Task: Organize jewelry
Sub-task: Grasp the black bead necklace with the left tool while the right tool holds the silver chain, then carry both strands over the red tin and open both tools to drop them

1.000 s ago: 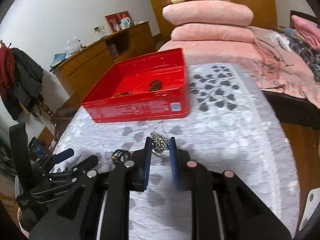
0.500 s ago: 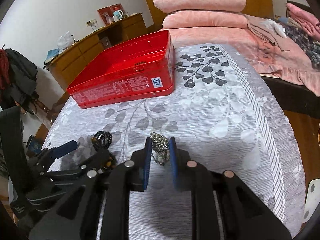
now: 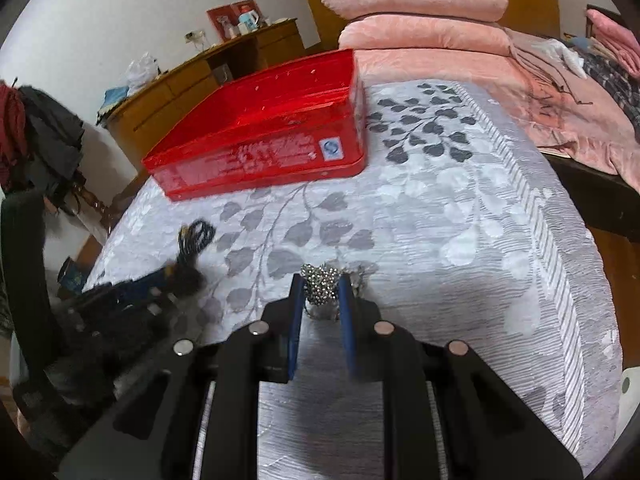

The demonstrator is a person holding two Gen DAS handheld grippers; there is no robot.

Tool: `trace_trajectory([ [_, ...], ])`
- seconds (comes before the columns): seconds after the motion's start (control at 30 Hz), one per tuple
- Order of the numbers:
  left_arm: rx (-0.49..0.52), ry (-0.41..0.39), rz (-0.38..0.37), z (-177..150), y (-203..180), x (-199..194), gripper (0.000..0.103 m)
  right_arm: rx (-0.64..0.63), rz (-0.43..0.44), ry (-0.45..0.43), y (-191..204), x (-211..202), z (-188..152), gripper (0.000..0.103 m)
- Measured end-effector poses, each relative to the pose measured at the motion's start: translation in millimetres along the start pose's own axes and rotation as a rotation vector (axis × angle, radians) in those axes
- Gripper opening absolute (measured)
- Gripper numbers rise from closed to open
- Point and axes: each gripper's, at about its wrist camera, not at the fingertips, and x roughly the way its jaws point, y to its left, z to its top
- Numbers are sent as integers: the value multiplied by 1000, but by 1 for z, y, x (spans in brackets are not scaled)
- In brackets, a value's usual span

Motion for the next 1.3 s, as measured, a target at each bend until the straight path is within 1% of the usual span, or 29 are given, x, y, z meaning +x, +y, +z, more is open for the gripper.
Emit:
trace_trajectory([
  [0.03,-1,0,-2,0,2,-1,23,-6,-4,8,2,2,-1,21],
  [0.1,3,-1,-8,-2,4,-3,23,-18,-16,12,6,4,-3,29],
  [0.13,7,0,-9,-2,4,-3,24,-20,-17,11,6,3,-4,39],
  [0.17,15,2,-7,-2,3,-3,24,-25,-35,7,7,2,-4,45],
  [0.2,21,5,-11,-1,2,-3,26,-28,-53,2,8,1,-5,46],
  [0.23,21,7,-17,-1,2,-3,32,-29,-60,2,7,0,-5,46],
  [0.3,26,6,-26,0,0,-2,38,-25,-73,10,5,1,-6,46],
  [0.4,48,-1,-4,2,-7,2,39,-20,-79,31,1,8,-7,46],
  [0.43,45,-2,-6,3,-7,3,38,-28,-85,32,2,10,-6,43],
  [0.47,41,-3,-8,3,-6,3,36,-34,-88,32,4,10,-7,34],
  [0.5,33,-4,-3,4,-4,4,28,-42,-97,35,6,11,-6,31],
  [0.53,23,-5,1,4,-3,4,25,-44,-105,36,6,12,-6,25],
  [0.57,12,-6,-4,5,0,4,24,-45,-110,37,6,13,-6,19],
  [0.73,21,-13,-4,3,-1,1,21,-55,-119,28,9,10,-7,12],
  [0.93,1,-25,-19,1,2,-6,20,-83,-104,-4,23,0,-7,11],
  [1.07,4,-52,-8,2,3,-15,20,-94,-95,-27,30,-7,-5,11],
  [1.3,13,-101,-3,17,3,-29,19,-109,-75,-91,39,-26,14,11],
])
